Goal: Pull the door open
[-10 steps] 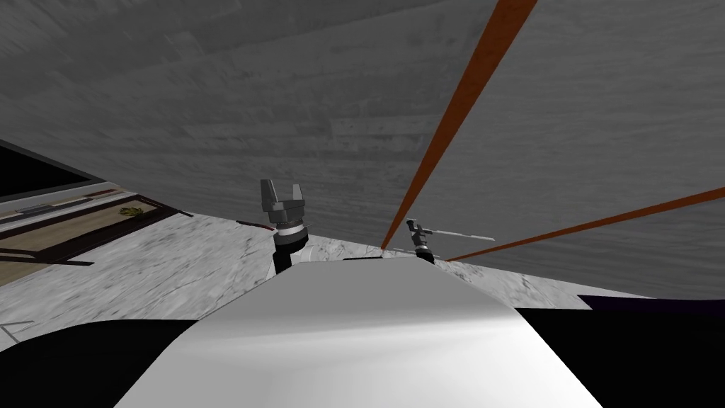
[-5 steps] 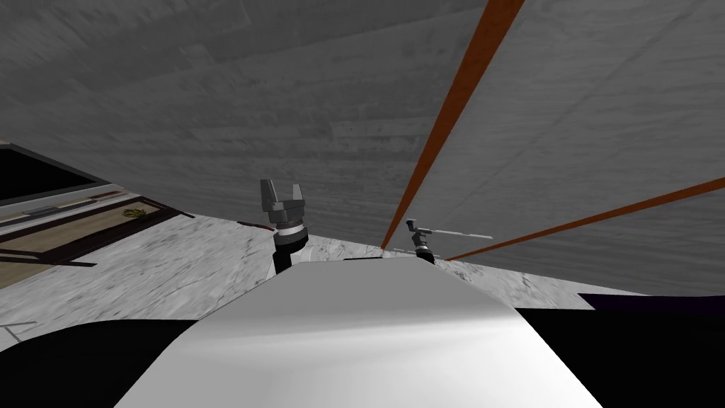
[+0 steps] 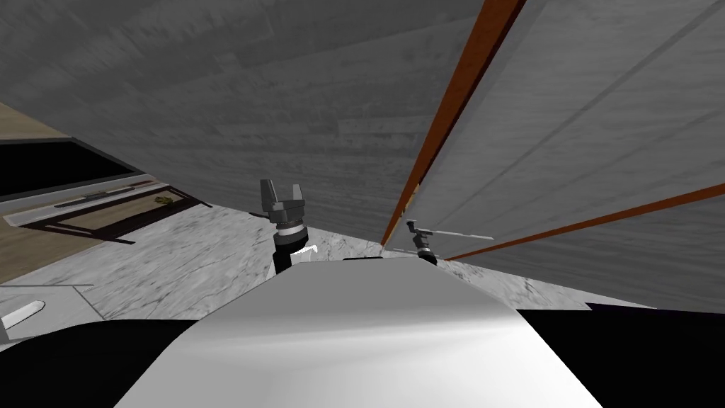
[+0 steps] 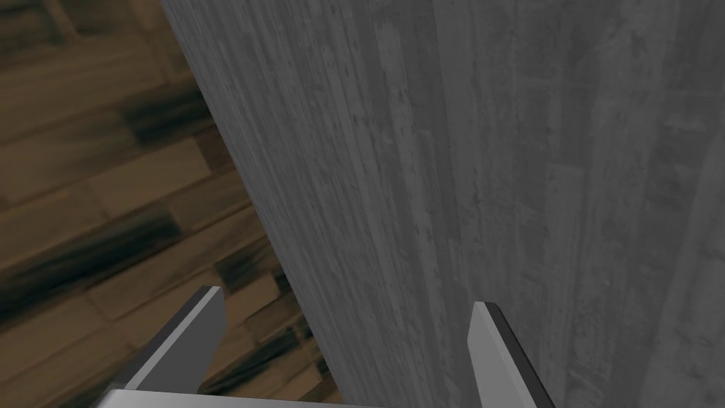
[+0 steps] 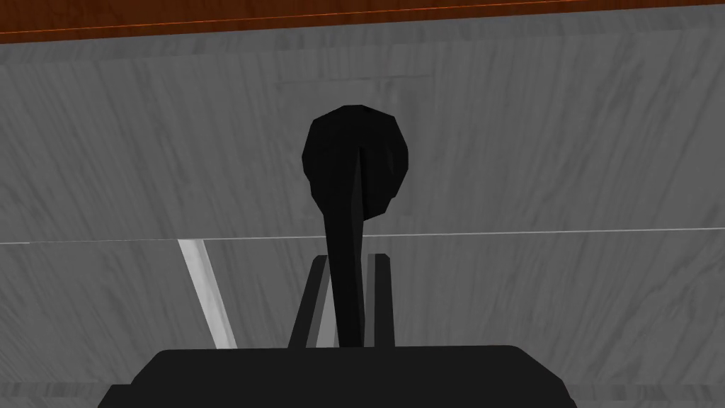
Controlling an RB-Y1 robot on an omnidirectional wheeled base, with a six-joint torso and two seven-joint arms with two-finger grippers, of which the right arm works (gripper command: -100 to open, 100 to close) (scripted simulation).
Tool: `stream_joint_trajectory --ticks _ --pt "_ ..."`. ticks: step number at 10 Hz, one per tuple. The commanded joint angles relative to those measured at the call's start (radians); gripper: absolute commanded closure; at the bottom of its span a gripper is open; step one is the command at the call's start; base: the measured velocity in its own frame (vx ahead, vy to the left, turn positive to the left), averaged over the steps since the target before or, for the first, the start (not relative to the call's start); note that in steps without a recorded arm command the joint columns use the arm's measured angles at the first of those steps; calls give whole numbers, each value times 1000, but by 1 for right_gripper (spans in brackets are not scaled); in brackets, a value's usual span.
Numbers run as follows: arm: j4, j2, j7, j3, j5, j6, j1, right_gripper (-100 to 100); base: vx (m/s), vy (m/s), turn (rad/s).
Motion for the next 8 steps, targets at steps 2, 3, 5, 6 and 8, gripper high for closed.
stream_joint_trajectory --ticks 2,3,5,6,8 --pt "4 -23 -32 27 14 -39 29 100 -193 -42 123" --pt "2 -31 -43 36 18 -50 38 100 -214 -41 123" --pt "-2 -47 -64 53 26 -72 58 100 -225 -69 139" --pt "-1 -43 -57 48 24 -61 53 100 -95 -29 30" --pt "6 -56 -75 61 29 -105 84 100 -189 -65 211"
